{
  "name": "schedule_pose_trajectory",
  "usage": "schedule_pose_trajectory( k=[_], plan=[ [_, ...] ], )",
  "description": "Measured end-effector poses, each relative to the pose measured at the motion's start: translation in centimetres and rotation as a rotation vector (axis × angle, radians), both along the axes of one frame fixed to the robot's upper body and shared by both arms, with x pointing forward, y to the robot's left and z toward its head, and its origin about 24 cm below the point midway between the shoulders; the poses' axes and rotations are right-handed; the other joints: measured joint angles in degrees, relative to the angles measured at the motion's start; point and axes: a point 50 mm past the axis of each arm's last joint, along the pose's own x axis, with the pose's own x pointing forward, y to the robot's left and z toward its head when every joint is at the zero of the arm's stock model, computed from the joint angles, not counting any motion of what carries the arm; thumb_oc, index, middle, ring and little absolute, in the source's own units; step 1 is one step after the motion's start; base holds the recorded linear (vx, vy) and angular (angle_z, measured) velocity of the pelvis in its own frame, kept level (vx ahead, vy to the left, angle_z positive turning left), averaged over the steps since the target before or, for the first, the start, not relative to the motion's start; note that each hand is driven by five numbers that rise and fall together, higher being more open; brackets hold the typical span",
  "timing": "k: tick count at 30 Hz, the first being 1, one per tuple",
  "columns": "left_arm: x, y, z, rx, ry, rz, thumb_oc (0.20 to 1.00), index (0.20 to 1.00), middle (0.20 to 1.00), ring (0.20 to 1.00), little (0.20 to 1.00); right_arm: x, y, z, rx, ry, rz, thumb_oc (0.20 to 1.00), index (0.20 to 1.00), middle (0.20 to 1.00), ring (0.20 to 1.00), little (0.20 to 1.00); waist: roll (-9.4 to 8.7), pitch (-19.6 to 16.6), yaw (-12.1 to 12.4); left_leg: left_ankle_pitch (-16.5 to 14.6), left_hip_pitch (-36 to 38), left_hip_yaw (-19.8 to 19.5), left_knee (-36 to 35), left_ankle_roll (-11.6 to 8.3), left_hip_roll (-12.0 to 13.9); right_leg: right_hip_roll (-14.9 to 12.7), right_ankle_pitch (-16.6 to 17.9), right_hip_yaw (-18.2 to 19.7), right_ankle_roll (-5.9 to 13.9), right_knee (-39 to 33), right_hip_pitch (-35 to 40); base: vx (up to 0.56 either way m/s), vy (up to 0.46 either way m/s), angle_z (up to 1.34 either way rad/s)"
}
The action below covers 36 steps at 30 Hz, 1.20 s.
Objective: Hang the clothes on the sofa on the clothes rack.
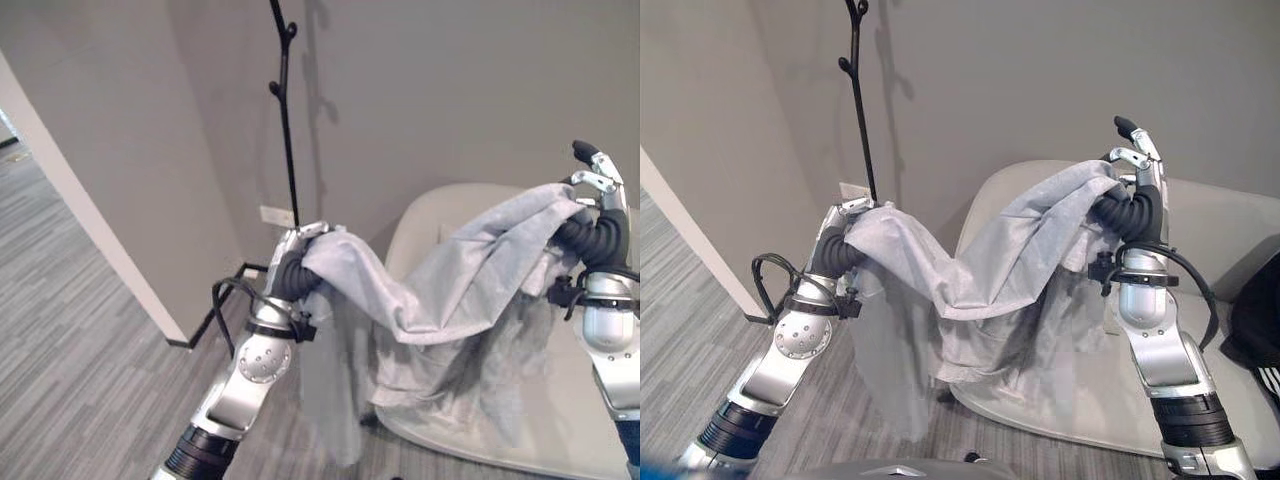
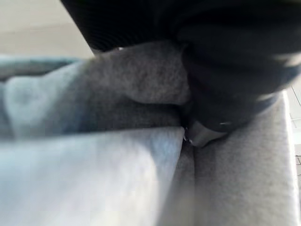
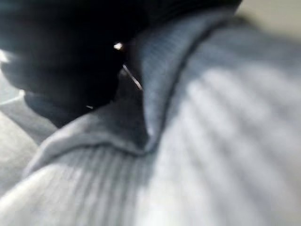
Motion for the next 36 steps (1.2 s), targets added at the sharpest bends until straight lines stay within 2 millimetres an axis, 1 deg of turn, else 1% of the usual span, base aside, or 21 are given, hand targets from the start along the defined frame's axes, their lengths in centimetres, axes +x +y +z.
schedule_pose_trajectory(
  k=[1, 3, 6, 9, 10, 11, 12, 13, 15, 17, 19, 20, 24, 27, 28, 29, 30, 31, 33, 34, 36],
  plan=[
    [0.1, 0.1, -0.2, -0.003, 0.009, 0.005, 0.200, 0.200, 0.200, 0.200, 0.200, 0.0, 0.0, 0.1, 0.001, -0.002, -0.002, 0.200, 0.200, 0.200, 0.200, 0.200, -0.61, 0.77, 0.53, 0.60, -3.92, -0.17, 9.79, -1.19, 2.42, 0.27, -0.72, -0.11, -1.07, -1.80, 2.32, 0.16, -0.006, 0.03],
    [0.0, -0.1, -0.2, -0.012, 0.011, -0.001, 0.200, 0.200, 0.200, 0.200, 0.200, 0.1, 0.1, 0.3, -0.001, -0.011, 0.002, 0.200, 0.200, 0.200, 0.200, 0.200, -1.43, 1.32, 1.22, 0.45, -6.51, -0.21, 13.36, -1.99, 3.96, 0.40, -0.86, 0.03, -2.81, -2.13, 3.13, 0.09, 0.039, 0.01],
    [0.0, -0.6, -0.1, -0.030, 0.004, -0.016, 0.200, 0.200, 0.200, 0.200, 0.200, 0.2, 0.2, 0.8, -0.018, -0.023, 0.013, 0.200, 0.200, 0.200, 0.200, 0.200, -1.38, 1.85, 1.38, 0.91, -5.88, 0.71, 0.50, -1.47, 0.64, -0.34, -0.96, 0.30, -3.27, -2.05, 2.57, 0.15, 0.097, -0.03],
    [0.1, -1.6, 0.0, -0.031, 0.004, -0.052, 0.200, 0.200, 0.200, 0.200, 0.200, 0.3, 0.4, 0.5, -0.019, -0.008, 0.024, 0.200, 0.200, 0.200, 0.200, 0.200, -1.79, 2.67, 2.23, 1.36, -5.72, -3.29, -9.88, -0.89, -1.85, -0.40, -1.22, 1.38, -2.88, -2.10, 2.54, 0.17, 0.078, -0.16],
    [0.3, -2.1, 0.0, -0.031, 0.003, -0.069, 0.200, 0.200, 0.200, 0.200, 0.200, 0.6, 0.4, 0.3, -0.022, 0.008, 0.027, 0.200, 0.200, 0.200, 0.200, 0.200, -1.46, 3.54, 2.42, 1.55, -6.04, -4.15, -12.37, -0.60, -1.78, -0.17, -1.39, 1.51, -2.52, -2.05, 3.06, 0.28, 0.111, -0.15],
    [0.4, -2.4, -0.3, -0.026, 0.017, -0.080, 0.200, 0.200, 0.200, 0.200, 0.200, 0.7, 0.1, 0.1, -0.037, 0.026, 0.018, 0.200, 0.200, 0.200, 0.200, 0.200, -1.10, 4.47, 2.13, 1.32, -7.24, -4.23, -12.39, -0.86, -0.04, 0.56, -1.87, 1.68, -1.59, -1.98, 4.31, 0.37, 0.171, -0.12],
    [0.5, -2.6, -0.3, -0.025, 0.019, -0.083, 0.200, 0.200, 0.200, 0.200, 0.200, 0.7, -0.1, 0.2, -0.051, 0.028, 0.009, 0.200, 0.200, 0.200, 0.200, 0.200, 0.08, 4.64, 1.97, 1.09, -7.27, -4.00, -12.29, -0.92, 0.65, 1.04, -2.19, 1.68, -0.91, -1.87, 4.96, 0.24, 0.112, -0.10],
    [0.5, -2.6, -0.3, -0.022, 0.019, -0.082, 0.200, 0.200, 0.200, 0.200, 0.200, 0.7, -0.2, 0.2, -0.059, 0.032, 0.007, 0.200, 0.200, 0.200, 0.200, 0.200, 0.06, 4.93, 2.00, 2.85, -7.40, -3.82, -11.50, -0.81, 0.82, 1.01, -2.46, 1.93, -0.34, -1.56, 5.15, 0.22, 0.112, -0.13],
    [0.7, -2.3, -0.1, -0.005, 0.013, -0.077, 0.200, 0.200, 0.200, 0.200, 0.200, 0.6, -0.3, -0.1, -0.059, 0.040, 0.004, 0.200, 0.200, 0.200, 0.200, 0.200, -2.25, 5.35, 2.24, 2.99, -7.76, -0.91, -8.33, -0.71, 0.03, -0.77, -3.01, 3.50, 1.50, -0.15, 4.88, 0.25, 0.141, -0.13],
    [0.8, -2.3, -0.1, 0.001, 0.018, -0.072, 0.200, 0.200, 0.200, 0.200, 0.200, 0.6, -0.3, -0.1, -0.059, 0.042, 0.005, 0.200, 0.200, 0.200, 0.200, 0.200, -3.25, 5.57, 2.13, 3.57, -7.97, 1.18, -5.09, 0.12, -0.24, -2.65, -3.82, 3.48, 2.77, 0.92, 5.92, 0.32, 0.165, 0.06],
    [0.9, -2.2, 0.2, 0.013, 0.006, -0.074, 0.200, 0.200, 0.200, 0.200, 0.200, 0.6, -0.3, -0.1, -0.059, 0.042, 0.004, 0.200, 0.200, 0.200, 0.200, 0.200, -4.71, 5.31, 2.28, 1.73, -7.82, 2.39, -2.50, 1.51, -1.51, -4.57, -5.21, 3.42, 4.15, 1.82, 7.17, 0.39, 0.221, 0.11],
    [1.3, -2.0, 0.9, 0.034, -0.022, -0.075, 0.200, 0.200, 0.200, 0.200, 0.200, 0.5, -0.5, 0.0, -0.064, 0.034, -0.006, 0.200, 0.200, 0.200, 0.200, 0.200, -5.10, 5.31, 2.46, -1.27, -9.04, 2.46, 1.70, 1.85, -1.73, -5.86, -6.09, 3.10, 4.96, 2.27, 7.93, 0.42, 0.268, 0.06],
    [1.6, -2.5, 1.8, 0.053, -0.061, -0.098, 0.200, 0.200, 0.200, 0.200, 0.200, 0.6, -0.6, 0.2, -0.073, 0.029, -0.020, 0.200, 0.200, 0.200, 0.200, 0.200, -5.08, 5.19, 2.52, -6.28, -10.98, 2.61, 8.99, 3.71, -2.31, -7.53, -7.19, 2.97, 5.94, 5.59, 7.48, 0.28, 0.251, 0.05],
    [1.7, -3.0, 1.9, 0.085, -0.074, -0.119, 0.200, 0.200, 0.200, 0.200, 0.200, 0.7, -0.5, 0.5, -0.098, 0.014, -0.040, 0.200, 0.200, 0.200, 0.200, 0.200, -4.02, 4.87, 2.32, -7.45, -9.44, 5.03, 8.40, 6.10, -4.13, -10.07, -6.87, 2.98, 6.00, 16.01, 3.83, 0.31, 0.354, 0.15],
    [2.1, -3.3, 1.9, 0.091, -0.078, -0.114, 0.200, 0.200, 0.200, 0.200, 0.200, 0.9, -0.4, 0.8, -0.094, 0.002, -0.050, 0.200, 0.200, 0.200, 0.200, 0.200, -3.46, 4.83, 1.84, -8.03, -9.29, 6.98, 7.94, 6.91, -4.80, -12.26, -7.20, 2.95, 6.45, 23.86, 0.29, 0.32, 0.276, 0.45],
    [2.2, -3.3, 1.9, 0.086, -0.082, -0.098, 0.200, 0.200, 0.200, 0.200, 0.200, 1.0, 0.1, 1.0, -0.093, -0.019, -0.058, 0.200, 0.200, 0.200, 0.200, 0.200, -3.04, 4.61, 1.10, -8.94, -6.10, 7.14, 4.50, 9.09, -7.40, -16.72, -4.84, 4.43, 7.34, 37.07, -5.03, 0.32, 0.234, 0.59],
    [2.2, -3.3, 1.8, 0.080, -0.085, -0.089, 0.200, 0.200, 0.200, 0.200, 0.200, 1.1, 0.3, 0.9, -0.102, -0.020, -0.057, 0.200, 0.200, 0.200, 0.200, 0.200, -2.94, 4.39, 0.40, -7.77, -4.82, 7.38, 3.45, 9.74, -8.25, -18.55, -4.37, 4.93, 7.52, 42.00, -6.96, 0.24, 0.118, 0.43],
    [2.2, -2.8, 1.9, 0.062, -0.106, -0.045, 0.200, 0.200, 0.200, 0.200, 0.200, 1.3, 1.0, 0.6, -0.101, -0.016, -0.035, 0.200, 0.200, 0.200, 0.200, 0.200, -2.49, 4.35, 1.76, -8.28, -1.58, 7.38, 1.52, 10.33, -10.04, -20.53, -5.16, 5.20, 7.70, 47.93, -10.55, 0.17, 0.006, 0.24],
    [2.3, -2.2, 2.2, 0.060, -0.131, -0.002, 0.200, 0.200, 0.200, 0.200, 0.200, 1.3, 1.4, 0.4, -0.098, -0.011, -0.024, 0.200, 0.200, 0.200, 0.200, 0.200, -1.85, 4.07, 2.41, -8.26, -0.05, 7.07, -0.13, 10.64, -10.42, -19.78, -7.19, 3.06, 6.19, 48.34, -12.90, 0.19, -0.131, 0.07],
    [2.3, -1.7, 2.4, 0.042, -0.145, 0.028, 0.200, 0.200, 0.200, 0.200, 0.200, 1.3, 1.4, 0.4, -0.101, -0.015, -0.022, 0.200, 0.200, 0.200, 0.200, 0.200, -1.58, 4.07, 2.84, -7.79, 0.37, 6.94, -1.60, 10.53, -10.53, -18.52, -8.25, 1.44, 5.53, 45.48, -13.34, 0.38, -0.371, 0.01],
    [2.1, -0.3, 1.9, 0.025, -0.128, 0.089, 0.200, 0.200, 0.200, 0.200, 0.200, 1.0, 0.8, 0.2, -0.132, -0.006, -0.053, 0.200, 0.200, 0.200, 0.200, 0.200, -0.61, 4.20, 2.02, -6.24, 0.75, 4.44, -5.17, 9.74, -10.54, -11.56, -10.45, 3.87, 4.67, 29.90, -11.43, 0.26, -0.319, 0.35]
  ],
)
